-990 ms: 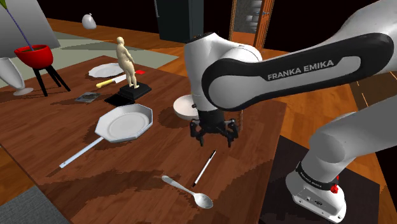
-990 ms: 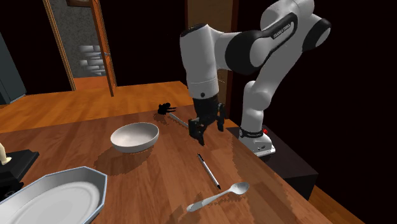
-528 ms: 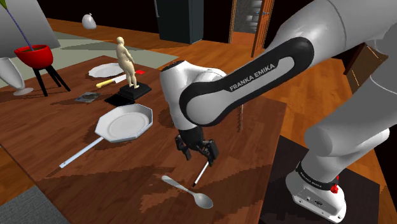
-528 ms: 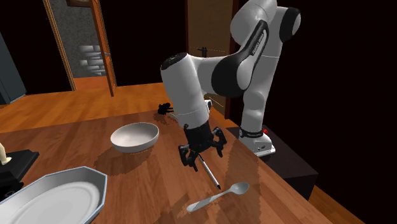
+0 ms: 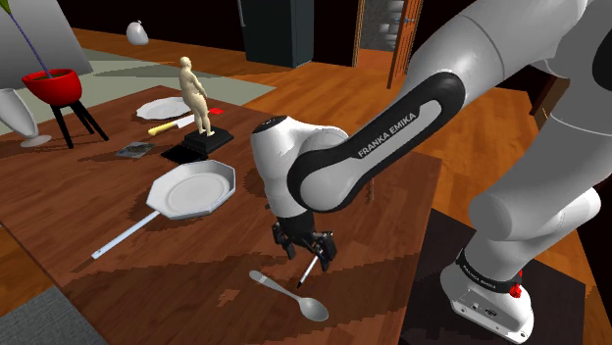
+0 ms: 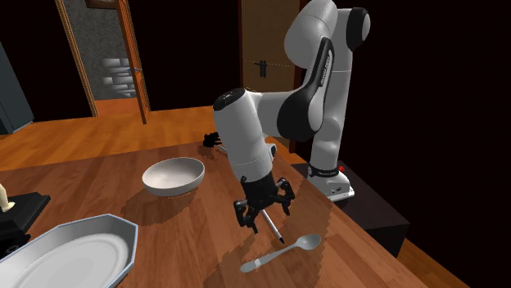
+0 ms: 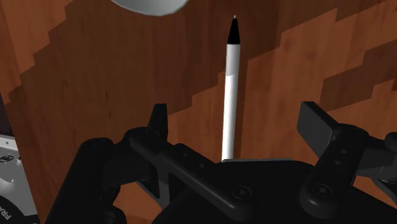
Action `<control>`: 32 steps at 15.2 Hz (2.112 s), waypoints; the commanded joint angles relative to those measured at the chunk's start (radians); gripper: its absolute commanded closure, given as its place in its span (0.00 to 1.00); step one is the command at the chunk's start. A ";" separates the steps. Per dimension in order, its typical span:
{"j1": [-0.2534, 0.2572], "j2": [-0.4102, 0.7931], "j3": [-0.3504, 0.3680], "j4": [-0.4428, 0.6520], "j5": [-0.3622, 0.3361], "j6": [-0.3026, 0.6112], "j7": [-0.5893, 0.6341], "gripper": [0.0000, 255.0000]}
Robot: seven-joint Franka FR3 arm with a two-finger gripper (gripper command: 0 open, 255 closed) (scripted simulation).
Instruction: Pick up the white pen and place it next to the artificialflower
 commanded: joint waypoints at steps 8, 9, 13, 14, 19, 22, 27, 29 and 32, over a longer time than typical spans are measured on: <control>0.002 0.005 -0.001 -0.003 -0.005 0.006 0.004 1.00; 0.002 0.005 -0.001 -0.003 -0.005 0.006 0.004 1.00; 0.002 0.006 -0.001 -0.003 -0.006 0.006 0.005 1.00; 0.002 0.006 -0.001 -0.003 -0.006 0.006 0.005 1.00; -0.013 -0.054 0.005 0.010 0.053 -0.031 -0.038 1.00; -0.006 -0.134 -0.018 0.032 0.125 -0.088 -0.091 1.00; 0.030 -0.220 -0.080 0.071 0.189 -0.176 -0.138 1.00; 0.041 -0.245 -0.102 0.088 0.205 -0.210 -0.148 1.00; 0.056 -0.275 -0.132 0.114 0.222 -0.257 -0.160 1.00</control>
